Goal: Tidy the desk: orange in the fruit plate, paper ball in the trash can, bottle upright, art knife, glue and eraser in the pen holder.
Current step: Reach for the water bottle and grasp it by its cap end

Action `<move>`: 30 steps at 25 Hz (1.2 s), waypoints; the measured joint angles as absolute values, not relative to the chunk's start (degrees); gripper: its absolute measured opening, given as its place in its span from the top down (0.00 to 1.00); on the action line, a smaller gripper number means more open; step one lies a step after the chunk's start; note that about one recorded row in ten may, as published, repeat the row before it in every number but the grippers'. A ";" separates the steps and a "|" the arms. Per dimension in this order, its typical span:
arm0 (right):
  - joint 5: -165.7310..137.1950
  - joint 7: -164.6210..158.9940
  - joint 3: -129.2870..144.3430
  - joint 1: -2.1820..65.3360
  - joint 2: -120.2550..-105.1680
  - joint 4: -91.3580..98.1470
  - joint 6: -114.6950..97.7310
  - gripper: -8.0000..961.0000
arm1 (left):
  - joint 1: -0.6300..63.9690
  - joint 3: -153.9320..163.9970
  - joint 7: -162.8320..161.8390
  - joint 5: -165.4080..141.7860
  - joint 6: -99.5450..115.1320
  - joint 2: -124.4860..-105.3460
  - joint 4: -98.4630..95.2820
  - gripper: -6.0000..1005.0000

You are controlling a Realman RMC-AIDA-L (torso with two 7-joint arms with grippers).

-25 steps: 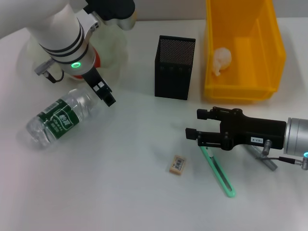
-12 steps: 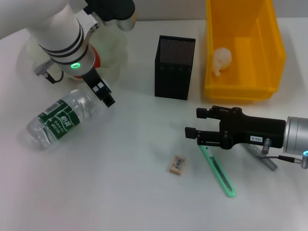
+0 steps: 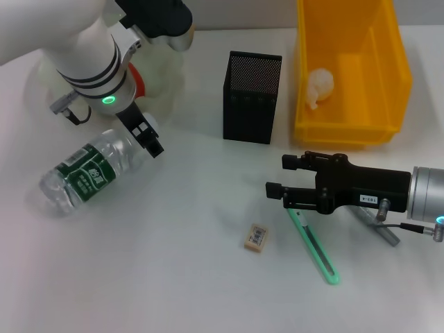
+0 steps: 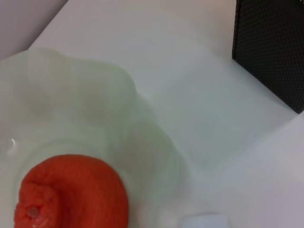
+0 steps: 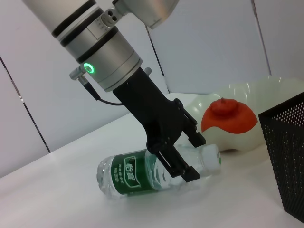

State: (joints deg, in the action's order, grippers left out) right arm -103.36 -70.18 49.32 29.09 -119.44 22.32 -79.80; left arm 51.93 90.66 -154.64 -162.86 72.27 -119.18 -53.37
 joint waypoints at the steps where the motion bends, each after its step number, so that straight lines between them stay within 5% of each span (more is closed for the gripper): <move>1: -103.36 -70.18 49.31 29.09 -119.44 22.32 -79.80 0.19 | 51.93 90.66 -154.64 -162.85 72.27 -119.18 -53.37 0.21; 30: -103.36 -70.23 49.72 29.01 -119.47 22.23 -79.82 0.19 | 52.68 93.08 -154.33 -162.41 71.28 -119.18 -51.40 0.23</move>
State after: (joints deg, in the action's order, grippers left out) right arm -103.36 -70.23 49.72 29.01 -119.47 22.23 -79.82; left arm 52.68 93.08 -154.33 -162.41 71.28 -119.18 -51.40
